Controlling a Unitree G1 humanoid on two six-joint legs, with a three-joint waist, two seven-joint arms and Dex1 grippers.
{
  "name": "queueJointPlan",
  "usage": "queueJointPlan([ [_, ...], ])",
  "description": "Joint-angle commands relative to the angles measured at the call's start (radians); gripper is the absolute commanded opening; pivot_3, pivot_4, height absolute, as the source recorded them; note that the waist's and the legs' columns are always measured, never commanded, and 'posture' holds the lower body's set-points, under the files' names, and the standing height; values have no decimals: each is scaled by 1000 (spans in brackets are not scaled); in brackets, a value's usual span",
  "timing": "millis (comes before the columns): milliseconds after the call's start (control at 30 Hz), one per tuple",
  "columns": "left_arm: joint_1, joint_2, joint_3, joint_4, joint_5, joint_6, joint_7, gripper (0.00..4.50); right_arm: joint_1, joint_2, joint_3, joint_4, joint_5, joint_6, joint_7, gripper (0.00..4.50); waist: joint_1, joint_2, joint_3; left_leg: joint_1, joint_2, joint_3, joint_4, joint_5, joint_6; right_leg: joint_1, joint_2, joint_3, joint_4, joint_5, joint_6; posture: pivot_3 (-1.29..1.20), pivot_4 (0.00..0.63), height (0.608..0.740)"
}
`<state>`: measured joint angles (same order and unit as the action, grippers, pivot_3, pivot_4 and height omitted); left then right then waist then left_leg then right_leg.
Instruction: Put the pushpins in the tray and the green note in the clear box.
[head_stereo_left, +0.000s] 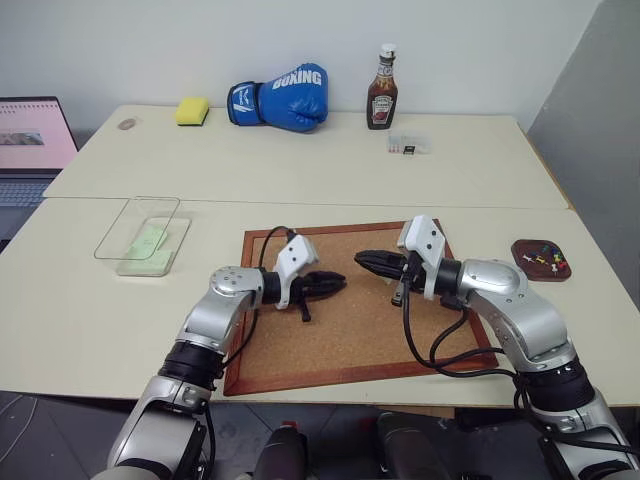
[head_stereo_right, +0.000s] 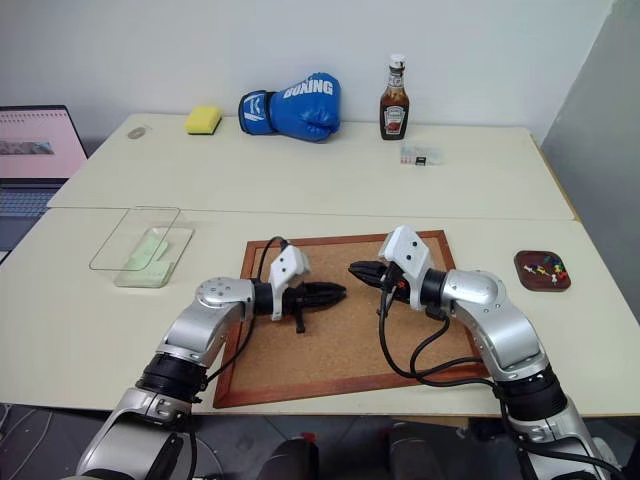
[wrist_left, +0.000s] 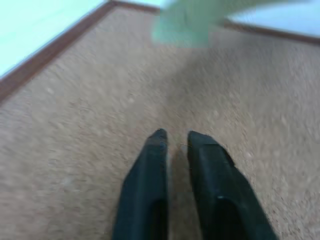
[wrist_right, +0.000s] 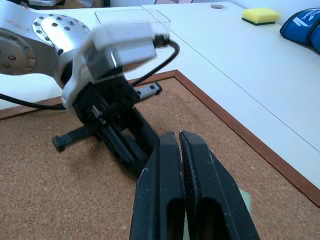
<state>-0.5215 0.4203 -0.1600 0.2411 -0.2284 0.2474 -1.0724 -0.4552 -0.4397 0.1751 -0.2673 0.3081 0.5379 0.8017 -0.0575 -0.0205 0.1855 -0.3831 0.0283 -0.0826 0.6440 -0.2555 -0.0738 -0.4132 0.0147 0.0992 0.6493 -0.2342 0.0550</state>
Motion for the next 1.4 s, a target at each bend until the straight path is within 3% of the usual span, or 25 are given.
queueJointPlan([
  [33, 5, 10, 36, -105, -43, -30, -11, 1631, -37, 10, -62, -45, 82, 70, -13, 0, 0, 0, 0, 0, 0, 0, 0, 0, 0, 0, 0, 0, 0, 0, 0, 0, 150, 740],
  [200, -24, 0, 45, -130, -38, -103, 5, 2561, -88, 49, -156, -37, 245, 247, -48, 0, 0, 0, 0, 0, 0, 0, 0, 0, 0, 0, 0, 0, 0, 0, 0, 0, 150, 740],
  [400, -72, -5, 32, -118, -84, -98, -52, 2561, -165, 85, -283, 5, 497, 522, -99, 0, 0, 0, 0, 0, 0, 0, 0, 0, 0, 0, 0, 0, 0, 0, 0, 0, 150, 740],
  [633, -104, -21, 28, -177, -192, 50, -99, 2561, -184, 78, -343, 7, 689, 704, -127, 0, -1, 0, 0, -1, 0, 0, 0, 0, 1, 0, 0, 0, -1, 0, 0, 0, 150, 740],
  [833, -89, 28, -11, -280, -268, 196, -193, 2561, -196, 92, -370, 10, 779, 748, -180, 0, -5, 0, 0, -2, 0, 0, 0, -1, 1, -1, 0, 0, 0, 0, 0, 0, 150, 740],
  [1133, -110, 18, -5, -272, -261, 206, -183, 2561, -191, 75, -362, 12, 816, 739, -204, 0, -8, 0, 0, -2, 0, 0, 0, -1, 1, -1, 0, 0, -1, 0, 0, 0, 150, 740],
  [1167, -112, 15, -3, -267, -257, 204, -177, 2202, -189, 73, -359, 13, 812, 734, -206, 0, -8, 0, 0, -2, 0, 0, 0, -1, 1, -1, 0, 0, -1, 0, 0, 0, 150, 740],
  [1267, -113, 14, -2, -260, -259, 207, -175, 1823, -187, 69, -354, 15, 809, 725, -210, 0, -7, 0, 0, -3, 0, 0, 0, -1, 1, -2, 0, 0, -1, 0, 0, 0, 150, 740],
  [1400, -108, 17, -5, -262, -259, 205, -176, 897, -187, 65, -350, 19, 811, 715, -214, 0, -7, 0, 0, -3, 0, 0, 0, -1, 1, -3, 0, 0, -1, 0, 0, 0, 150, 740],
])
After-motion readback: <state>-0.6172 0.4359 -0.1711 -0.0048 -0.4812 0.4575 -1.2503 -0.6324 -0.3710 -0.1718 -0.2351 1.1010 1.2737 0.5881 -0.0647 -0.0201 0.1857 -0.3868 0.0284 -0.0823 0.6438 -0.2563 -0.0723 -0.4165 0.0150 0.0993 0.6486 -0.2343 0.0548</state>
